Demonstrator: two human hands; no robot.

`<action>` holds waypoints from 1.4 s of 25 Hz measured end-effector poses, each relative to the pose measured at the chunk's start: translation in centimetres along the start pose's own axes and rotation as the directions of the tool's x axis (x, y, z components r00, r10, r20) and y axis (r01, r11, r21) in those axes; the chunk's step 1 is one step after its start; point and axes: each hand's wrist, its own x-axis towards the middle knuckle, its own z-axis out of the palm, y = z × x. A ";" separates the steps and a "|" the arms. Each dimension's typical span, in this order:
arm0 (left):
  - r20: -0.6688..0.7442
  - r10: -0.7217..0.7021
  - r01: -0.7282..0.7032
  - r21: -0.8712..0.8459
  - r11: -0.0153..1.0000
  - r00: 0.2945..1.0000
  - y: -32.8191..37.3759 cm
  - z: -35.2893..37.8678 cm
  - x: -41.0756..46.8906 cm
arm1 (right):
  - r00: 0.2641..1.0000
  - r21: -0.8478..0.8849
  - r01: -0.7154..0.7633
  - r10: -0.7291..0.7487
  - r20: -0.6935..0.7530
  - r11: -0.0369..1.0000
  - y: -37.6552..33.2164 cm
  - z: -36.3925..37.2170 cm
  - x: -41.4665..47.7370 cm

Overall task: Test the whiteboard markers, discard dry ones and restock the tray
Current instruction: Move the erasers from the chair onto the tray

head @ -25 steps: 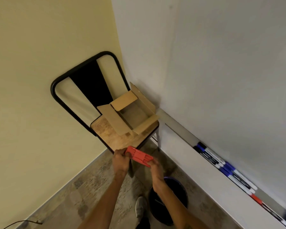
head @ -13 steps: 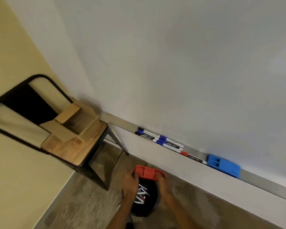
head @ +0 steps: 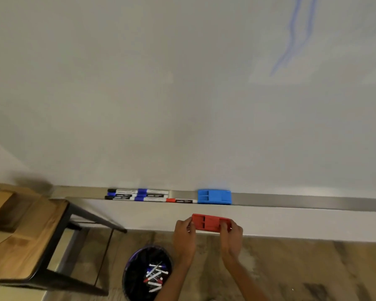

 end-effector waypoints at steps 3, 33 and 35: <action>0.011 0.073 -0.073 -0.004 0.997 0.997 2.8 2.7 -0.7 | 0.995 0.005 0.032 -0.031 -0.095 0.999 0.8 -2.8 2.0; 0.279 0.012 -0.044 0.110 0.993 0.960 11.8 15.8 4.7 | 0.995 -0.049 0.080 -0.077 0.060 0.996 0.8 -11.2 16.9; 0.270 -0.003 -0.029 0.115 0.993 0.963 11.8 15.7 4.8 | 0.995 -0.050 0.084 -0.081 0.058 0.995 0.3 -11.0 16.8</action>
